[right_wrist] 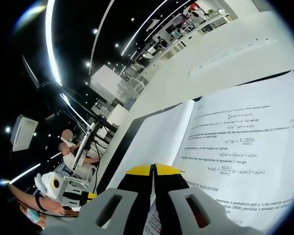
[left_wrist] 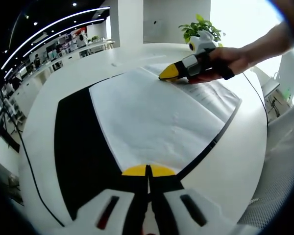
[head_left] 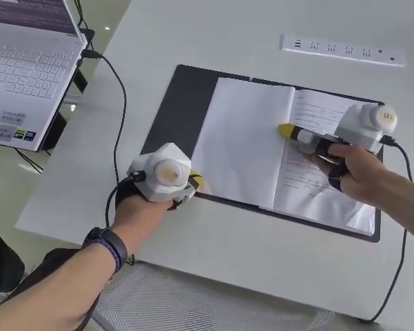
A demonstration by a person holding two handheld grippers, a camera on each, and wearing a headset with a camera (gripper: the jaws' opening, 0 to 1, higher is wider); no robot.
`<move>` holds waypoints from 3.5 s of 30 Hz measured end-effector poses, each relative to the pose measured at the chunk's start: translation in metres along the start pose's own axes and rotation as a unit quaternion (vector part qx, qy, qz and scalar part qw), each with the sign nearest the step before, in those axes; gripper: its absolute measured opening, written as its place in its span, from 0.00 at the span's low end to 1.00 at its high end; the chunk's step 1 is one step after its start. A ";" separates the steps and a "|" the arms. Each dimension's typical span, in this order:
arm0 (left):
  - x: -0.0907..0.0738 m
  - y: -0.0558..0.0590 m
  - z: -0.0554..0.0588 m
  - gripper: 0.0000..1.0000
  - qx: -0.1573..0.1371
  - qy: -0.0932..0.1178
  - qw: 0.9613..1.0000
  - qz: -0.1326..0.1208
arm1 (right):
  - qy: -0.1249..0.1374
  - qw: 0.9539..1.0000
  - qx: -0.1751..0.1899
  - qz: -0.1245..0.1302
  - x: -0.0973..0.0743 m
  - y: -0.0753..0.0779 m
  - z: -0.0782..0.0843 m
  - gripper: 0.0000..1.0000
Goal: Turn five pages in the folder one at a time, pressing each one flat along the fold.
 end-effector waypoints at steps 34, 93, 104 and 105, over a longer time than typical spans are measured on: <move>-0.004 0.002 -0.001 0.00 0.005 0.004 1.000 0.001 | 0.100 0.990 0.088 0.036 0.046 0.056 -0.053 0.00; -0.002 0.003 0.001 0.00 -0.004 0.014 1.000 -0.010 | 0.074 0.993 0.085 -0.014 0.003 0.010 0.016 0.00; -0.002 0.003 0.002 0.00 -0.005 0.018 1.000 -0.011 | 0.062 0.994 0.086 -0.029 -0.020 -0.019 0.047 0.00; -0.002 0.003 0.002 0.00 -0.006 0.018 1.000 -0.011 | 0.058 0.994 0.084 -0.031 -0.021 -0.017 0.050 0.00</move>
Point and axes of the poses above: the centre of the closed fingertips' face, and the gripper's own axes: x roughly forward along the fingers, y roughly to its right, z roughly out of its underside, the point moved 7 cm from there along -x, roughly backward along the fingers, and after that the axes turned 5 degrees about z, right-handed, at the moved point
